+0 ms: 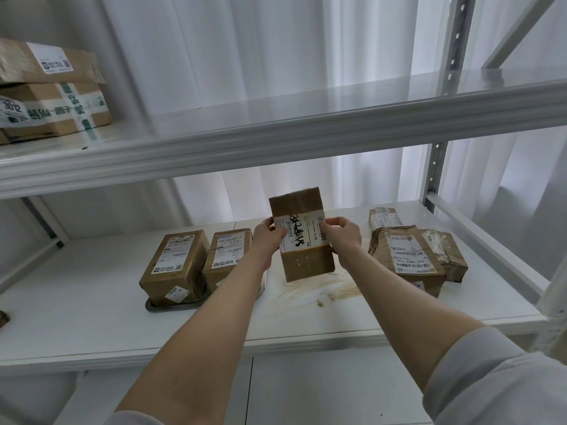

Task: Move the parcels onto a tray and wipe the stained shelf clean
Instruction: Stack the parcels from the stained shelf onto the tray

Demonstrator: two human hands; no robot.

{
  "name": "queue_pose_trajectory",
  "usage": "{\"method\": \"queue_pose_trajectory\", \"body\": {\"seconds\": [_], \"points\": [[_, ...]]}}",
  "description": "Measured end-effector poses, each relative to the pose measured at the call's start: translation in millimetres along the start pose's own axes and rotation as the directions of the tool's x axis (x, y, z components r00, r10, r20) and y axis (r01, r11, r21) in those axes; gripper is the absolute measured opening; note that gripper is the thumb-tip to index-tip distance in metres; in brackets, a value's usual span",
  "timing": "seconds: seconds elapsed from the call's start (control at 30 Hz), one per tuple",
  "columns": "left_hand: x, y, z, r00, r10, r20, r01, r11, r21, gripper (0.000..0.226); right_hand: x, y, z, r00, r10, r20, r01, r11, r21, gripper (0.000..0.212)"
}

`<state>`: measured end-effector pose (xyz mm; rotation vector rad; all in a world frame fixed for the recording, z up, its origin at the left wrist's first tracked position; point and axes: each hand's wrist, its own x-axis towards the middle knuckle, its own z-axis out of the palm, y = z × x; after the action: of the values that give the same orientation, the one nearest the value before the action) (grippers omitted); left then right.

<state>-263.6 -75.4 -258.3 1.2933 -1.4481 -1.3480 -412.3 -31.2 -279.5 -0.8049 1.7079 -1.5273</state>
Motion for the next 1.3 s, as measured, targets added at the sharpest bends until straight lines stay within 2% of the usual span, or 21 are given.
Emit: {"method": "queue_pose_trajectory", "body": {"seconds": [0.17,0.3,0.4,0.53,0.63,0.7,0.83,1.0,1.13,1.3], "points": [[2,0,1,0.997,-0.012,-0.077,0.011,1.0,-0.017,0.034,-6,-5,-1,1.0,0.009,0.015,-0.01,0.997,0.075,0.012],[3,-1,1,0.993,-0.036,-0.113,0.03,0.998,-0.053,0.035,-13,-11,-4,0.997,-0.011,0.076,0.005,0.997,0.08,0.02],[3,-1,0,0.993,-0.031,-0.117,0.026,0.998,-0.05,0.04,-18,-13,-8,0.986,0.022,0.163,-0.041,0.993,0.113,0.046],[2,-2,-1,0.998,-0.029,-0.056,0.027,0.999,-0.038,0.068,-19,-15,-6,0.966,0.087,0.244,-0.116,0.987,0.107,0.077],[14,-10,-2,0.997,-0.035,-0.075,0.039,0.997,0.061,0.114,-18,-15,-4,0.941,0.119,0.318,-0.145,0.988,0.061,0.094],[21,-15,-4,0.997,-0.042,-0.069,0.048,0.995,0.092,0.123,-18,-16,-3,0.928,0.125,0.351,-0.148,0.988,0.039,0.098],[13,-9,-5,0.998,-0.064,0.003,0.064,0.992,0.111,0.122,-20,-17,-2,0.911,0.104,0.398,-0.115,0.993,0.003,0.097],[6,-4,-5,0.997,-0.039,0.067,0.032,0.995,0.097,0.1,-27,-20,-1,0.884,0.052,0.465,-0.057,0.998,-0.004,0.065],[3,-2,-6,0.997,0.014,0.069,-0.018,0.999,0.047,0.074,-29,-22,0,0.873,0.069,0.482,-0.056,0.998,-0.041,0.066],[2,-4,-8,0.995,0.047,0.085,-0.063,0.978,0.199,0.075,-35,-27,0,0.853,0.148,0.5,-0.071,0.983,-0.169,0.07]]}}
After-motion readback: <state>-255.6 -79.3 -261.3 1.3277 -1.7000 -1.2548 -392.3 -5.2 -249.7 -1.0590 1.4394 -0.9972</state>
